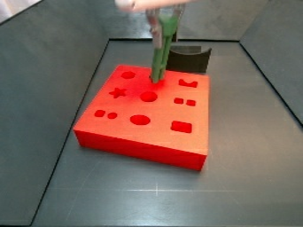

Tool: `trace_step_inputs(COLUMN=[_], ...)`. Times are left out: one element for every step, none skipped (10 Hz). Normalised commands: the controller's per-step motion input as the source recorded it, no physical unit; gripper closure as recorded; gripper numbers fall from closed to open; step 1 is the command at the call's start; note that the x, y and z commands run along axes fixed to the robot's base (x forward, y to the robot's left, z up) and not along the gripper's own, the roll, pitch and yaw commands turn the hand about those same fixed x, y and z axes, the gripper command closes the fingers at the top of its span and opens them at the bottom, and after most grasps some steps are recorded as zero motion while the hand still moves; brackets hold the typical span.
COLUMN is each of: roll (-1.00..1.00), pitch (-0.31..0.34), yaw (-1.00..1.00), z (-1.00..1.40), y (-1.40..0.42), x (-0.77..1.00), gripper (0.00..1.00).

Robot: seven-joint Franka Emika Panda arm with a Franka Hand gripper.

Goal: Pick up the 3 prong object. Move up. Place the 3 prong object on the fixture. Regrasp the 3 prong object. Move to above the board. Insert the 3 prong object.
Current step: Insert the 3 prong object.

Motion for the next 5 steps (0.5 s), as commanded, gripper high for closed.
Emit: trace_step_inputs(roll=[-0.05, 0.0, 0.05, 0.05, 0.03], pitch=[-0.361, -0.306, -0.204, -0.126, -0.086], yaw=[0.16, 0.25, 0.3, 0.32, 0.28], z=[-0.53, -0.67, -0.89, -1.0, -1.0], y=[0.16, 0.31, 0.25, 0.17, 0.1], x=[-0.2, -0.25, -0.18, -0.06, 0.0], gripper=[1.0, 1.0, 1.0, 1.0, 1.0])
